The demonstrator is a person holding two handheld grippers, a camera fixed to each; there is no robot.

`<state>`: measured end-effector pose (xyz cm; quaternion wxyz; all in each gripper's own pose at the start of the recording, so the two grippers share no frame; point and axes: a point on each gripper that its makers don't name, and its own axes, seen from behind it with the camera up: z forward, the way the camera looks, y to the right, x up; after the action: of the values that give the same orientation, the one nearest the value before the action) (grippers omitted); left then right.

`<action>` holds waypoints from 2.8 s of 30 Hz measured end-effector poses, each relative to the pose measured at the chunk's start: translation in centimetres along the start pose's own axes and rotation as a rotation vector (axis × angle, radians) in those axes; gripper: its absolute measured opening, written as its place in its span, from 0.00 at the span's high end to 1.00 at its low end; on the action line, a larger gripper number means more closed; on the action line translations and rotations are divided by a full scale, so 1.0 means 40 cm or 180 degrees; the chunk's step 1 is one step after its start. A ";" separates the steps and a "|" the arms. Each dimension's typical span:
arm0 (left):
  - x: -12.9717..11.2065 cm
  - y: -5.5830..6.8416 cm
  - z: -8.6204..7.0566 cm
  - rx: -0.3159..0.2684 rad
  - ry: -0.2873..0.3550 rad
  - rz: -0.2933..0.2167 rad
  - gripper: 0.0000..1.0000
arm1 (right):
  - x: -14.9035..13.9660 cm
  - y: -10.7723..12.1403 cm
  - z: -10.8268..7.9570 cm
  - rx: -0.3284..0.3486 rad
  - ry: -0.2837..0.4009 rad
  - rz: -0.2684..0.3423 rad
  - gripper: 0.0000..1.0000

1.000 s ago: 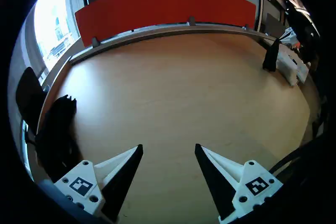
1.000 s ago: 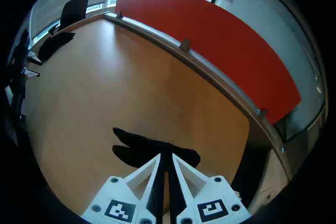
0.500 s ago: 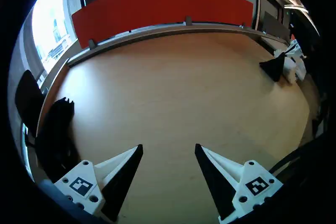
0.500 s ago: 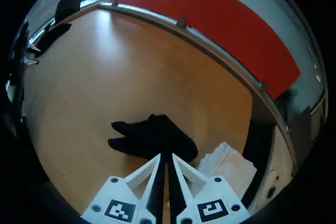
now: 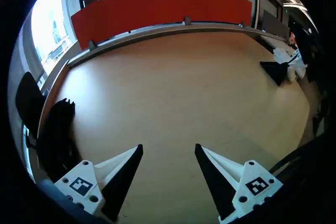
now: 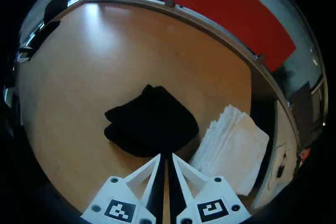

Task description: Fold towel

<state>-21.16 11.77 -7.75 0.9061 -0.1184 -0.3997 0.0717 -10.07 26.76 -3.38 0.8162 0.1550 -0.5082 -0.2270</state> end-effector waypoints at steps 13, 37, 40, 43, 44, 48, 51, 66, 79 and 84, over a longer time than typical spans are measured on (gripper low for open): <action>-0.006 0.008 -0.001 0.0007 -0.0019 0.0021 0.08 | -0.116 0.007 0.057 -0.0134 -0.0294 0.0244 0.96; -0.011 0.011 -0.007 0.0020 -0.0036 0.0030 0.09 | -0.199 0.015 0.102 -0.0295 -0.0561 0.0492 0.95; -0.011 0.010 -0.006 0.0022 -0.0038 0.0034 0.08 | -0.201 0.014 0.105 -0.0301 -0.0568 0.0492 0.95; -0.009 0.010 -0.005 0.0022 -0.0040 0.0041 0.08 | -0.203 0.012 0.106 -0.0303 -0.0566 0.0503 0.94; -0.009 0.010 -0.005 0.0021 -0.0040 0.0043 0.08 | -0.203 0.012 0.106 -0.0303 -0.0565 0.0509 0.94; -0.007 0.009 -0.003 0.0017 -0.0042 0.0047 0.09 | -0.202 0.012 0.104 -0.0306 -0.0555 0.0524 0.93; -0.004 0.009 -0.002 0.0014 -0.0037 0.0049 0.08 | -0.203 0.011 0.099 -0.0309 -0.0552 0.0533 0.90; 0.008 0.002 0.000 0.0004 -0.0013 0.0029 0.08 | -0.203 0.009 0.061 -0.0311 -0.0500 0.0615 0.33; 0.015 0.003 0.000 -0.0017 0.0012 0.0018 0.08 | -0.185 -0.014 0.041 -0.0297 -0.0408 0.0678 0.04; 0.019 0.000 -0.002 -0.0017 0.0025 0.0012 0.08 | -0.169 -0.026 0.029 -0.0315 -0.0328 0.0736 0.04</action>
<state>-20.61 11.92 -7.25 0.9072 -0.1219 -0.3961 0.0717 -13.89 29.43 -8.51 0.8164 0.0430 -0.5521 -0.1639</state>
